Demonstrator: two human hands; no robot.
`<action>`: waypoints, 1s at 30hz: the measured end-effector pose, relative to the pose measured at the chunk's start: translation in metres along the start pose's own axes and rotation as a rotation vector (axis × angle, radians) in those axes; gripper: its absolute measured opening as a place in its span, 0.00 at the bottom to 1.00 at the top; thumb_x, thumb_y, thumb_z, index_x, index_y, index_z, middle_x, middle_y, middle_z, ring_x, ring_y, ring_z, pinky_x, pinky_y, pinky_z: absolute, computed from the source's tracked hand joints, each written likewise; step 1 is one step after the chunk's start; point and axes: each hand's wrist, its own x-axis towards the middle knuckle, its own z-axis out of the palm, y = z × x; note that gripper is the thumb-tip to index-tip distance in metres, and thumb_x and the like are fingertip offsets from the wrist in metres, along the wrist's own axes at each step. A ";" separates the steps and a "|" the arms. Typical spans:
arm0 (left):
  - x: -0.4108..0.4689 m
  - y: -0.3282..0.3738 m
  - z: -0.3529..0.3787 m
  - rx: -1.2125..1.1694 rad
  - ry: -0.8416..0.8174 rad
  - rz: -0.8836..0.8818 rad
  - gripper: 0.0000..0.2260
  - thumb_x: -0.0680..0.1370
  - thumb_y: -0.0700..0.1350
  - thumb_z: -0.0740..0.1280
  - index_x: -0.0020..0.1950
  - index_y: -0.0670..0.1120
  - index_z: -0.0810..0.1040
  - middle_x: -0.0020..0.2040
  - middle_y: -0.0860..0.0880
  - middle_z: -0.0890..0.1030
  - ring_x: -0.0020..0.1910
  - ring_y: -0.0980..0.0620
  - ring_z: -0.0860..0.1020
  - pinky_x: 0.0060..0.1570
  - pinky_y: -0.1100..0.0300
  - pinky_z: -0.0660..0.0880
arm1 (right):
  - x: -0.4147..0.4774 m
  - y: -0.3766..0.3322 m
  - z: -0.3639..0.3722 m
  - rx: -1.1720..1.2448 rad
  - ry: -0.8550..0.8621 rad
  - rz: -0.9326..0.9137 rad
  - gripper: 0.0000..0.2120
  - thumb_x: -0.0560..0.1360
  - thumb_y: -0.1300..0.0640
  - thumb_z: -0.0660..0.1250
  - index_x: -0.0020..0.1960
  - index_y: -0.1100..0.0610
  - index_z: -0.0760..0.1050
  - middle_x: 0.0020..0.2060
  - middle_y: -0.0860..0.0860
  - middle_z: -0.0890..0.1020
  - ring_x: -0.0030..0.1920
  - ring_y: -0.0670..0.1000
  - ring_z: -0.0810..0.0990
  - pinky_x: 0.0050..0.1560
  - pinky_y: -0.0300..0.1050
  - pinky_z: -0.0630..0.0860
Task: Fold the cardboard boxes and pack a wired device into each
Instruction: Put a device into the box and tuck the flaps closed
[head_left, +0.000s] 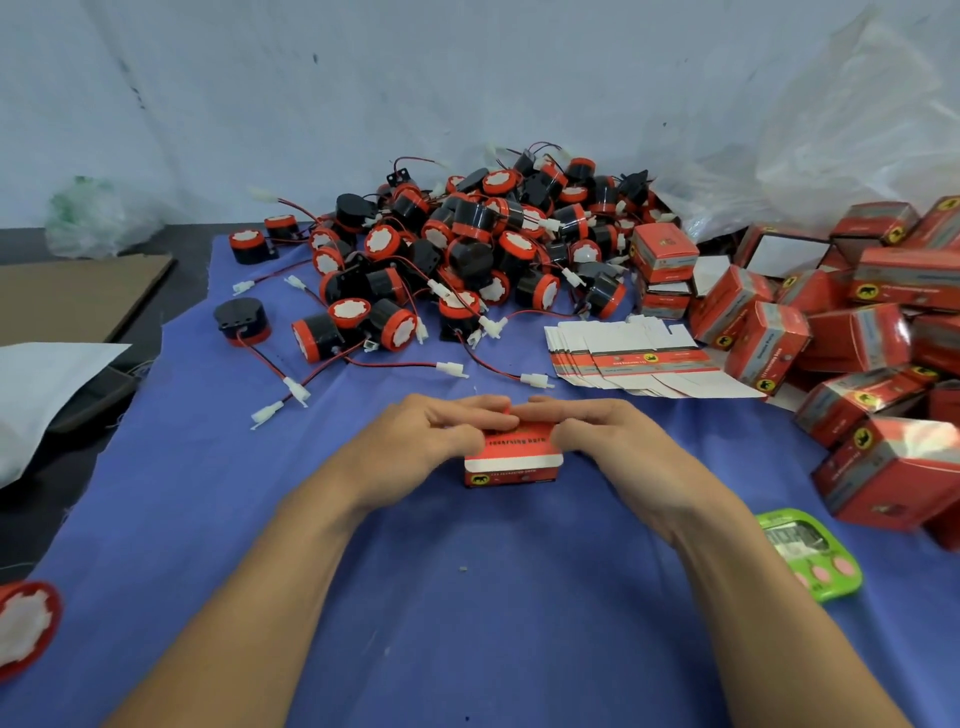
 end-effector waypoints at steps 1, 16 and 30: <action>0.000 -0.002 0.000 0.043 -0.008 0.018 0.16 0.77 0.44 0.74 0.60 0.63 0.85 0.66 0.71 0.77 0.68 0.72 0.71 0.68 0.61 0.72 | -0.003 -0.001 0.000 -0.026 -0.013 -0.008 0.18 0.73 0.56 0.67 0.56 0.39 0.86 0.57 0.34 0.84 0.68 0.32 0.73 0.70 0.41 0.69; -0.011 -0.008 0.014 0.354 0.163 0.179 0.15 0.80 0.53 0.72 0.64 0.70 0.80 0.67 0.75 0.74 0.67 0.74 0.71 0.62 0.77 0.67 | -0.005 0.012 -0.006 -0.019 0.001 -0.147 0.19 0.76 0.63 0.75 0.56 0.39 0.86 0.57 0.41 0.86 0.62 0.38 0.81 0.59 0.34 0.78; -0.006 -0.008 0.015 0.172 0.204 0.136 0.12 0.79 0.46 0.75 0.58 0.61 0.87 0.62 0.70 0.81 0.64 0.72 0.75 0.56 0.77 0.72 | -0.002 0.013 -0.002 0.030 0.086 -0.103 0.14 0.75 0.60 0.76 0.52 0.41 0.88 0.53 0.40 0.87 0.58 0.39 0.83 0.55 0.34 0.78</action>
